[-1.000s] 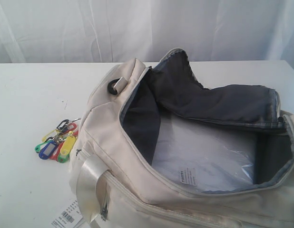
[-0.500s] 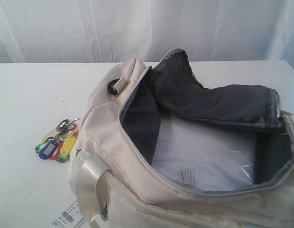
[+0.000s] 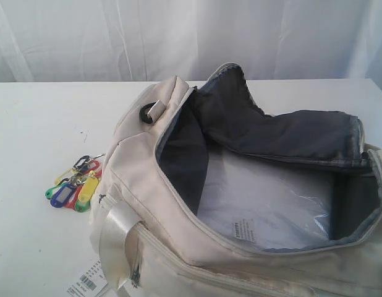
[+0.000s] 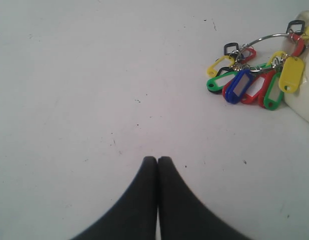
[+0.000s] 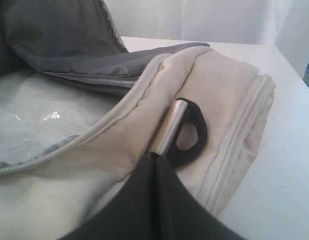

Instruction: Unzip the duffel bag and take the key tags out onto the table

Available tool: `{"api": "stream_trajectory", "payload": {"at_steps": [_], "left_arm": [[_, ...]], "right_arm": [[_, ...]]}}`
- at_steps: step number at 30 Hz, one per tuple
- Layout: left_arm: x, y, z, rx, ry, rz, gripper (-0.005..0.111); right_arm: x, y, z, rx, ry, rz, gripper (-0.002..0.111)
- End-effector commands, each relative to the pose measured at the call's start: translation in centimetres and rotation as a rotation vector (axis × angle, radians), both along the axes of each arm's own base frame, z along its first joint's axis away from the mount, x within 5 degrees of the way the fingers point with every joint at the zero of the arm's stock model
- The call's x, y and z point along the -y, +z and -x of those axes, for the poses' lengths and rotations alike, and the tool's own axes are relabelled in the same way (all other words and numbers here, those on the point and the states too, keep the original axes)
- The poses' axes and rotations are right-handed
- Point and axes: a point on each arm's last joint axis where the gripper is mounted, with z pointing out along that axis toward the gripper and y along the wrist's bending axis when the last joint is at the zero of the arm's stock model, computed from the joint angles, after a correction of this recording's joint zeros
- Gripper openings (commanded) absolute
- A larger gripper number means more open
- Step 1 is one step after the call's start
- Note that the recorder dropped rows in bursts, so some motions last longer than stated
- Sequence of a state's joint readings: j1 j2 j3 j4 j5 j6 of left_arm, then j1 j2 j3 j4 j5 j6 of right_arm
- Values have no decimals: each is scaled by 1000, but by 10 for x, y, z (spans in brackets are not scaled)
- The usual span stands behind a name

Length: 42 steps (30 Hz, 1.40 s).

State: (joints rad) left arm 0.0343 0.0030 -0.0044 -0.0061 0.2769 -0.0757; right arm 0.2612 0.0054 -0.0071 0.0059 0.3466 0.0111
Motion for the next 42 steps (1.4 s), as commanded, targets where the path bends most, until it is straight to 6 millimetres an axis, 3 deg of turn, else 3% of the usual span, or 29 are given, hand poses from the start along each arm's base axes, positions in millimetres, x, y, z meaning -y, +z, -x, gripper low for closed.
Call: {"api": "stream_trajectory", "payload": {"at_steps": [1, 42], "left_arm": [[0, -1, 0, 1, 4, 12, 0], [0, -1, 0, 1, 4, 12, 0]], "right_arm": [[0, -1, 0, 8, 9, 9, 0], [0, -1, 0, 2, 3, -14, 0]]}}
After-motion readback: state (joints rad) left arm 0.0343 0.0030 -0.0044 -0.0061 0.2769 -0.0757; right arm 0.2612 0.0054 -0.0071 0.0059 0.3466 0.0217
